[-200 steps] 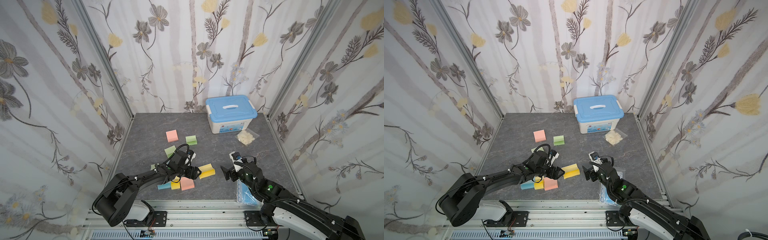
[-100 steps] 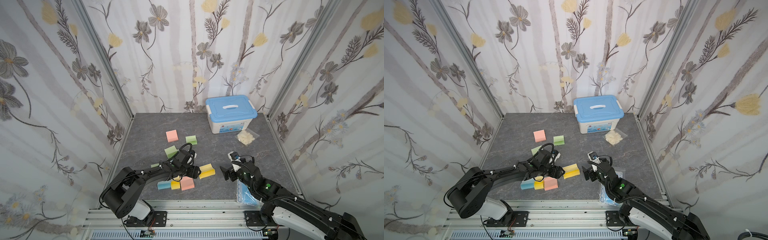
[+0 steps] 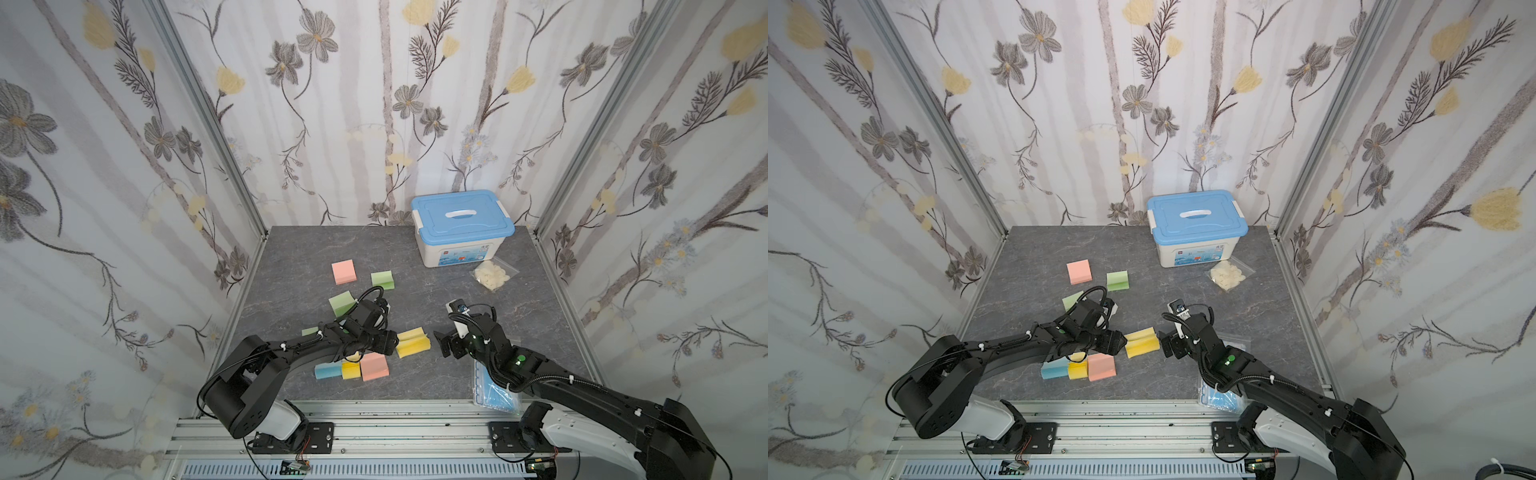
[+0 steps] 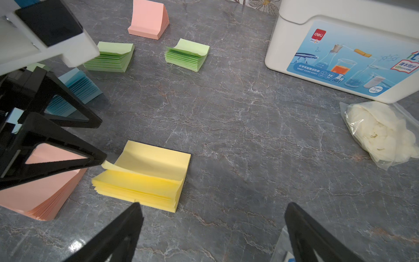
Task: Tear off pages from different memo pads
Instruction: Pick up the memo pad from the center of the board.
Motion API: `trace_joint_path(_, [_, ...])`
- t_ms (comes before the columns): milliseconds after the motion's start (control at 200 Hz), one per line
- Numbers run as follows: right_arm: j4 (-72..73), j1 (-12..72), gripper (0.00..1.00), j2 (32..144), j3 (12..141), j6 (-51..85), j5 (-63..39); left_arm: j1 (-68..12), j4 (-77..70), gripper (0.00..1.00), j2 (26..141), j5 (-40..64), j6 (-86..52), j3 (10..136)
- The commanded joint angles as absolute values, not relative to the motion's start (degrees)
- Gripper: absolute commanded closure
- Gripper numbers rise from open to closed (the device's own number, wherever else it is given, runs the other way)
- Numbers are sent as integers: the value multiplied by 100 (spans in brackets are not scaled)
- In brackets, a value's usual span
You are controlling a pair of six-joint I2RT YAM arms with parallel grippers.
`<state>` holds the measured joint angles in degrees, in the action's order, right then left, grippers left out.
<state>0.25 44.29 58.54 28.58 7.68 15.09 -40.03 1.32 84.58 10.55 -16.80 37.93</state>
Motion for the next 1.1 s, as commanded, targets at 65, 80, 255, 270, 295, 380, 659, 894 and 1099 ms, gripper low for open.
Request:
trace_joint_path(65, [12, 4431, 3, 6769, 3310, 1136, 1180, -3999, 132, 20, 8425, 915, -1758, 3779])
trace_joint_path(80, [8, 4432, 3, 6853, 3354, 1159, 1158, -4003, 140, 20, 8427, 916, -1758, 3779])
trace_joint_path(255, [0, 4436, 5, 7465, 3629, 1230, 1052, -4000, 168, 20, 8403, 916, -1758, 3800])
trace_joint_path(270, [0, 4434, 5, 7496, 3636, 1219, 1060, -3999, 174, 20, 8404, 916, -1758, 3798])
trace_joint_path(295, [-15, 4430, 5, 7567, 3664, 1217, 1066, -3999, 182, 20, 8400, 906, -1758, 3791])
trace_joint_path(380, [-71, 4433, 6, 7767, 3749, 1190, 1082, -3999, 184, 20, 8363, 879, -1762, 3792])
trace_joint_path(659, [-127, 4435, 6, 8211, 3940, 1165, 1072, -3999, 204, 20, 8303, 820, -1801, 3792])
trace_joint_path(894, [-156, 4439, 7, 8471, 4057, 1134, 1105, -3999, 203, 20, 8284, 787, -1859, 3785])
trace_joint_path(1099, [-357, 4445, 7, 8959, 4350, 901, 1153, -3999, 239, 17, 7823, 371, -1944, 3632])
